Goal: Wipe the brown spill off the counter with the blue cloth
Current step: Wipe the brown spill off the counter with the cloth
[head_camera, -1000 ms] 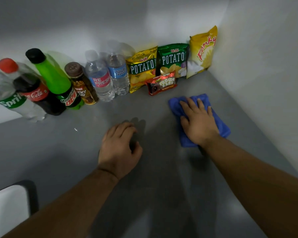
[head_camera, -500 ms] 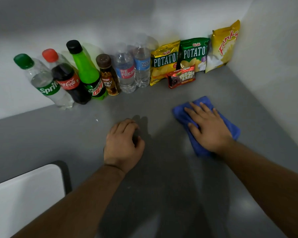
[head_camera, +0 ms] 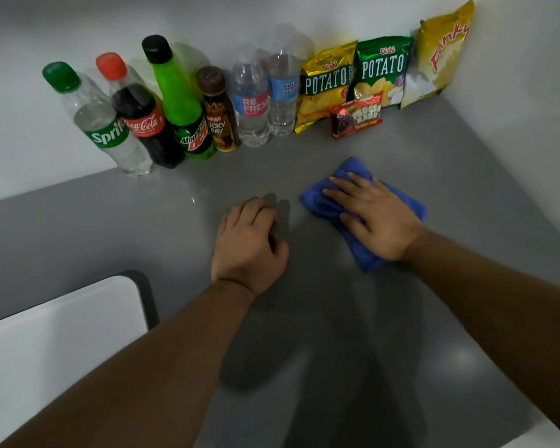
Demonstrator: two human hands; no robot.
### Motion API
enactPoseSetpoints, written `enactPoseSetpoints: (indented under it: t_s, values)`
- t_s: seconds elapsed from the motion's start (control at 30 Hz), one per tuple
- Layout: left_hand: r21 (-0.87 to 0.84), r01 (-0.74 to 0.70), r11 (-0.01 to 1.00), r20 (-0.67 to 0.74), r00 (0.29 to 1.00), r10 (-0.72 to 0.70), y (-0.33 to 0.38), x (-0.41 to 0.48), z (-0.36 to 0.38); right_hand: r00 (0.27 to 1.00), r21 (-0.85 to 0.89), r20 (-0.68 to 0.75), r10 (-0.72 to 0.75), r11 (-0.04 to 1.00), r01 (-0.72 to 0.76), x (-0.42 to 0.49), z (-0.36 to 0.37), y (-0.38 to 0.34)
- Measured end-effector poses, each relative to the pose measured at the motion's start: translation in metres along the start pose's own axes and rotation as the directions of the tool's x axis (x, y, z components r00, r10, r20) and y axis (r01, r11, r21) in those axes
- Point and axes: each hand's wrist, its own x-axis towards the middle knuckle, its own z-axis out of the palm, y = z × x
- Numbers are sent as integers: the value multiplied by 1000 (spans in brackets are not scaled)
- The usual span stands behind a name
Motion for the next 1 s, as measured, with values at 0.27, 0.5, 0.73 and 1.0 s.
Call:
enactPoseSetpoints:
  t_s: [0.27, 0.5, 0.73, 1.0]
  values:
    - [-113, 30, 993, 28, 999, -27, 1, 0, -9, 977, -72, -46, 208, 975, -211, -12, 33, -51]
    - [-187, 45, 981, 25, 999, -41, 0, 4, -8, 997, -4, -8, 81, 997, -81, -93, 50, -88]
    - [-256, 139, 957, 201, 976, -88, 9, -4, -22, 997, 24, 52, 65, 998, -66, -160, 64, -135]
    - [-324, 99, 941, 193, 981, -36, 27, -106, -22, 986, 118, 62, 157, 979, -164, -203, 83, -189]
